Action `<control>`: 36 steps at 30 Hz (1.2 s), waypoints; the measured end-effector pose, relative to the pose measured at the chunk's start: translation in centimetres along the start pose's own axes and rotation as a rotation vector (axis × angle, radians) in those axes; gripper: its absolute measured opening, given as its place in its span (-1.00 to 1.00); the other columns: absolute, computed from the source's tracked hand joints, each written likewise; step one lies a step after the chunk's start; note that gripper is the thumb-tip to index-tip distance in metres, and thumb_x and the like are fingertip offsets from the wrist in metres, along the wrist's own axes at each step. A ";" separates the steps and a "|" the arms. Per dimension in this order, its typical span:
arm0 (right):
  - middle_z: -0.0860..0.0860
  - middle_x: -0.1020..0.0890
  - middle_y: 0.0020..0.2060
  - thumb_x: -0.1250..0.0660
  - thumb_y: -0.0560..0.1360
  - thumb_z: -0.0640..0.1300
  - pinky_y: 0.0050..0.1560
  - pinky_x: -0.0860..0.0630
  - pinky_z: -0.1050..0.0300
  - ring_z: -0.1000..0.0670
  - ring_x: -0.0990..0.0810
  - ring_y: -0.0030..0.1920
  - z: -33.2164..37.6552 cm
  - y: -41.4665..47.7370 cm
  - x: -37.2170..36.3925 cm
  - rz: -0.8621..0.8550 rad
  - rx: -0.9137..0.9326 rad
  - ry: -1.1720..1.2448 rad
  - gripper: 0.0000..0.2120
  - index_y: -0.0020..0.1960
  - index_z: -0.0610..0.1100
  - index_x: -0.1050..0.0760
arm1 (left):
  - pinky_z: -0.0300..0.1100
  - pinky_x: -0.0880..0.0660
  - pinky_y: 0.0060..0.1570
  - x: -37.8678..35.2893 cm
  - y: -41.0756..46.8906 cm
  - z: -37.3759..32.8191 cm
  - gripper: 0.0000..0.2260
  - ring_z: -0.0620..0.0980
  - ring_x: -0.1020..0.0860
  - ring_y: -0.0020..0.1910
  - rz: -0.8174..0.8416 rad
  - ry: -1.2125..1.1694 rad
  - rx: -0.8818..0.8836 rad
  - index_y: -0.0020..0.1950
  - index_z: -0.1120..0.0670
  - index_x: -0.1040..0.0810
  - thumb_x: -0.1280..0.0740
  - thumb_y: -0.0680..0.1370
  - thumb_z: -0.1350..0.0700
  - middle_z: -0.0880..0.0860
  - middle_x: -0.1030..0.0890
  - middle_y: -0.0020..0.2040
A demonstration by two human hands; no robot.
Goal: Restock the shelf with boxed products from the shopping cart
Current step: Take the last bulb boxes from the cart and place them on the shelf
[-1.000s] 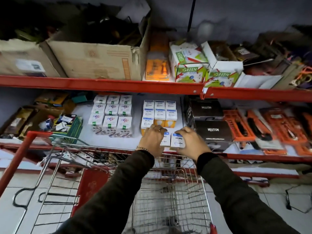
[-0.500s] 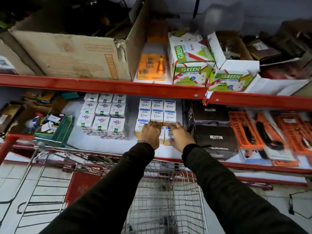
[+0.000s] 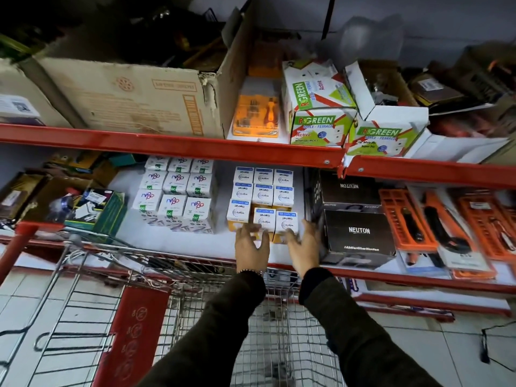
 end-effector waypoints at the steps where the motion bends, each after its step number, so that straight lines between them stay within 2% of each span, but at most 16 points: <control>1: -0.17 -0.36 0.45 -0.30 0.60 -0.07 0.33 -0.24 0.32 -0.13 -0.40 0.42 -0.6 -0.4 -0.5 -0.008 -0.094 0.125 -0.43 0.53 -0.24 -0.23 | -0.10 -0.54 0.04 -0.5 -0.3 0.9 -0.75 0.07 -0.59 0.04 0.000 -0.104 0.196 0.13 0.18 -0.54 -0.38 0.55 0.05 0.13 -0.61 0.13; 3: -0.17 -0.41 0.41 -0.32 0.59 -0.03 0.30 -0.35 0.22 -0.13 -0.47 0.34 -1.9 -0.8 -1.6 -0.008 -0.320 0.404 -0.42 0.51 -0.25 -0.27 | -0.08 -0.53 0.16 -1.9 -0.6 2.5 -0.60 0.13 -0.61 0.11 0.074 -0.260 0.571 0.20 0.21 -0.52 -0.38 0.53 -0.07 0.16 -0.62 0.15; 5: -0.16 -0.58 0.11 -0.34 0.57 0.01 0.05 -0.48 0.11 -0.05 -0.55 -0.02 -2.5 -0.9 -2.6 0.021 -0.529 0.681 -0.54 0.32 -0.29 -0.49 | -0.07 -0.53 0.16 -3.1 -0.3 3.3 -0.47 0.15 -0.59 0.03 0.175 -0.403 0.820 0.25 0.24 -0.49 -0.36 0.52 -0.18 0.19 -0.60 0.12; 7: -0.11 -0.60 -0.11 -0.37 0.54 0.04 -0.18 -0.47 0.17 0.00 -0.47 -0.20 -2.4 -0.3 -3.0 0.058 -0.636 0.845 -0.66 0.06 -0.26 -0.58 | -0.08 -0.49 -0.01 -3.7 0.7 3.4 -0.37 0.12 -0.52 -0.14 0.198 -0.465 0.914 0.26 0.24 -0.46 -0.36 0.47 -0.26 0.19 -0.56 0.00; 9: -0.08 -0.61 -0.23 -0.41 0.52 0.02 -0.20 -0.52 0.21 0.03 -0.53 -0.26 -2.3 0.8 -2.9 0.062 -0.666 0.928 -0.72 -0.04 -0.22 -0.58 | -0.12 -0.44 -0.14 -4.2 1.9 3.2 -0.30 0.06 -0.43 -0.29 0.197 -0.467 0.928 0.30 0.25 -0.46 -0.37 0.44 -0.30 0.16 -0.50 -0.11; 12: -0.02 -0.66 -0.42 -0.44 0.51 -0.08 -0.21 -0.62 0.24 0.09 -0.62 -0.43 -2.0 1.6 -2.8 0.075 -0.696 0.968 -0.83 -0.12 -0.19 -0.58 | -0.18 -0.33 -0.36 -5.1 3.5 3.3 -0.37 0.02 -0.33 -0.42 0.176 -0.536 0.929 0.28 0.23 -0.52 -0.40 0.45 -0.25 0.10 -0.44 -0.29; 14: -0.05 -0.69 -0.39 -0.43 0.52 -0.14 -0.19 -0.64 0.22 0.08 -0.66 -0.41 -2.0 1.9 -2.9 0.090 -0.692 0.963 -0.88 -0.11 -0.20 -0.58 | -0.17 -0.34 -0.35 -5.6 4.2 3.5 -0.46 0.06 -0.36 -0.39 0.176 -0.583 0.918 0.24 0.21 -0.52 -0.40 0.48 -0.18 0.18 -0.53 -0.25; 16: -0.13 -0.71 -0.19 -0.42 0.52 -0.18 -0.06 -0.64 0.17 0.01 -0.68 -0.25 -2.0 2.1 -3.1 0.095 -0.674 0.973 -0.89 -0.06 -0.24 -0.59 | -0.10 -0.40 -0.17 -6.0 4.5 3.6 -0.43 0.13 -0.43 -0.20 0.166 -0.613 0.907 0.34 0.26 -0.47 -0.38 0.52 -0.14 0.35 -0.61 0.13; 17: -0.16 -0.71 -0.13 -0.42 0.52 -0.19 0.00 -0.63 0.15 -0.02 -0.68 -0.19 -1.9 2.3 -3.1 0.098 -0.670 0.974 -0.88 -0.04 -0.26 -0.60 | -0.08 -0.42 -0.08 -6.1 4.5 3.5 -0.43 0.17 -0.48 -0.10 0.153 -0.626 0.904 0.37 0.25 -0.45 -0.38 0.53 -0.12 0.33 -0.56 0.29; 20: -0.12 -0.70 -0.25 -0.45 0.49 -0.19 0.00 -0.62 0.14 0.00 -0.67 -0.28 -1.9 2.9 -3.2 0.089 -0.674 0.959 -0.88 -0.10 -0.26 -0.60 | -0.06 -0.48 -0.03 -6.3 4.9 3.4 -0.47 0.32 -0.53 0.29 0.095 -0.661 0.887 0.38 0.23 -0.45 -0.38 0.54 -0.07 0.28 -0.51 0.37; 22: -0.09 -0.68 -0.34 -0.47 0.48 -0.19 -0.07 -0.63 0.16 0.03 -0.66 -0.36 -2.1 3.4 -3.2 0.083 -0.675 0.948 -0.87 -0.12 -0.26 -0.60 | -0.10 -0.47 -0.10 -6.3 5.1 3.2 -0.44 0.30 -0.46 0.37 0.088 -0.679 0.884 0.42 0.26 -0.41 -0.38 0.55 -0.06 0.28 -0.46 0.40; 25: -0.08 -0.66 -0.36 -0.51 0.44 -0.18 -0.09 -0.64 0.17 0.02 -0.65 -0.34 -2.3 4.2 -3.4 0.085 -0.673 0.936 -0.84 -0.08 -0.26 -0.60 | -0.04 -0.50 0.09 -6.3 5.4 3.0 -0.43 0.27 -0.48 0.36 0.093 -0.653 0.894 0.43 0.25 -0.39 -0.36 0.55 -0.08 0.26 -0.49 0.40; 28: -0.14 -0.66 -0.24 -0.53 0.42 -0.16 0.00 -0.64 0.13 -0.01 -0.64 -0.25 -2.3 4.7 -3.5 0.095 -0.669 0.921 -0.74 0.01 -0.29 -0.59 | -0.11 -0.40 -0.02 -6.5 5.6 3.1 -0.46 0.28 -0.45 0.38 0.065 -0.665 0.900 0.42 0.21 -0.41 -0.36 0.55 -0.07 0.25 -0.49 0.40; 31: -0.17 -0.66 -0.15 -0.53 0.42 -0.14 0.02 -0.64 0.12 -0.03 -0.64 -0.21 -2.4 5.0 -3.5 0.101 -0.671 0.915 -0.65 0.11 -0.31 -0.58 | -0.01 -0.50 0.07 -6.6 5.9 3.2 -0.47 0.28 -0.47 0.36 0.076 -0.665 0.904 0.42 0.17 -0.43 -0.37 0.55 -0.08 0.23 -0.51 0.38; 33: -0.16 -0.66 -0.16 -0.54 0.42 -0.12 -0.01 -0.64 0.14 -0.02 -0.62 -0.24 -2.4 5.0 -3.4 0.111 -0.667 0.906 -0.62 0.13 -0.31 -0.59 | 0.02 -0.51 0.14 -6.5 5.9 3.3 -0.44 0.28 -0.55 0.23 0.104 -0.653 0.908 0.41 0.19 -0.43 -0.38 0.53 -0.11 0.24 -0.52 0.37; 36: -0.13 -0.67 -0.11 -0.57 0.37 -0.03 0.00 -0.64 0.15 0.00 -0.62 -0.19 -2.3 4.2 -3.4 0.122 -0.658 0.886 -0.58 0.12 -0.24 -0.63 | -0.09 -0.44 -0.13 -5.7 5.5 3.4 -0.39 0.13 -0.47 -0.11 0.124 -0.616 0.895 0.38 0.22 -0.44 -0.38 0.50 -0.17 0.23 -0.58 0.18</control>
Point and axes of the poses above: each hand's wrist, its own y-axis towards the middle knuckle, its own x-axis out of the back of the hand, z = x × y, the point moved 4 cm from there along y, towards the middle knuckle
